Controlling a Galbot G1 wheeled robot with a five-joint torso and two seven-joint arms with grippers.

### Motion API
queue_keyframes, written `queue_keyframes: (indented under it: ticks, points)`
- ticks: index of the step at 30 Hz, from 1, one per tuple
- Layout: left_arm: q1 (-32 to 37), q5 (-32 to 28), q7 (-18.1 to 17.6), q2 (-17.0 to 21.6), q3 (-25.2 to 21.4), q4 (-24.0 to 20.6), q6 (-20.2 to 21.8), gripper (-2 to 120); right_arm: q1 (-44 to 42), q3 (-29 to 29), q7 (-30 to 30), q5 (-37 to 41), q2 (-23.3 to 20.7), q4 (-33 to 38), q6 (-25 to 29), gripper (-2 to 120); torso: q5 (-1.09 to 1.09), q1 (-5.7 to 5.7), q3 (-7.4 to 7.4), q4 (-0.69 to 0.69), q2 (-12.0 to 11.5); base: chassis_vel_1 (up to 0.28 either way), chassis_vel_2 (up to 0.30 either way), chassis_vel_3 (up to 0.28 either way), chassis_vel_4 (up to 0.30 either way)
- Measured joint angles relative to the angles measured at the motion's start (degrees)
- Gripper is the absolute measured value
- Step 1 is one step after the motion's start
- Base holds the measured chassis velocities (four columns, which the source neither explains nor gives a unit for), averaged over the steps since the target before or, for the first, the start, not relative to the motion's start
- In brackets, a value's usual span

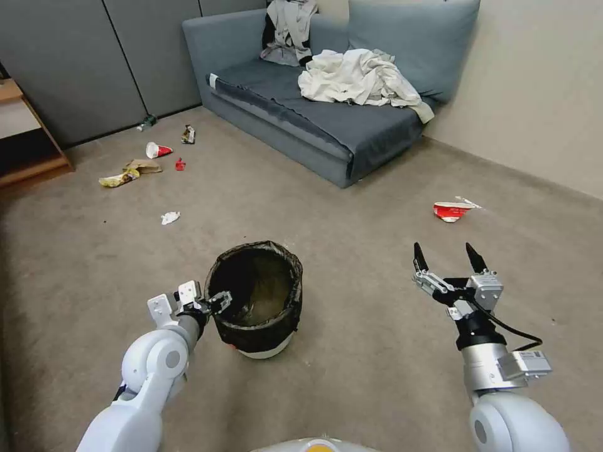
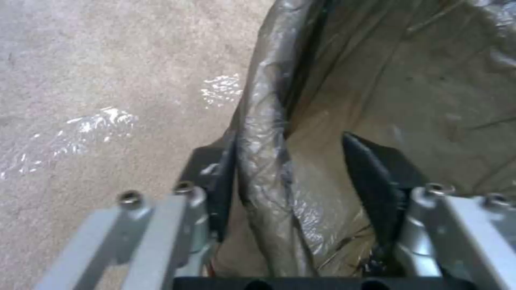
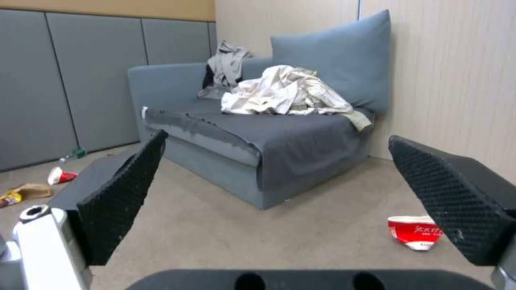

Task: Pick up the trash can from the floor.

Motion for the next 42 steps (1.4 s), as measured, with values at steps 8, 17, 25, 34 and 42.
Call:
queue_keyframes:
  ticks: [8, 17, 25, 34, 42]
  points:
    - [-0.46, -0.75, -1.95, -0.21, 0.06, 0.21, 0.51, 15, 0.28, -0.07, 0.05, 0.00, -0.10, -0.43, 0.06, 100, 0.00, 0.00, 0.00, 0.00, 0.00, 0.000, 0.000, 0.000, 0.000]
    - [-0.27, -1.13, -2.40, -0.96, -1.08, -0.23, 0.44, 6, 0.32, -0.12, 0.20, 0.00, -0.60, -0.50, 0.05, 100, 0.00, 0.00, 0.00, -0.01, 0.00, 0.000, 0.000, 0.000, 0.000]
    - [2.25, -3.08, -2.63, -1.17, -4.88, -5.93, 0.20, 6, 0.26, -0.11, 0.31, 0.02, -0.83, -0.39, 0.05, 100, 0.00, 0.00, 0.00, -0.01, 0.01, 0.000, 0.000, 0.000, 0.000]
    - [6.31, -8.57, -3.96, -0.51, -10.08, -15.76, 1.02, 6, 0.06, -0.28, 0.27, -0.11, -0.88, 0.17, 0.02, 100, 0.01, 0.00, -0.01, 0.00, 0.01, 0.000, 0.000, 0.000, 0.000]
    - [8.10, -10.49, -4.70, 0.50, -11.99, -19.52, 1.53, 6, -0.53, -0.21, 0.20, -0.12, -0.80, 1.27, 0.02, 100, 0.00, 0.00, -0.01, 0.00, 0.01, 0.000, 0.000, 0.000, 0.000]
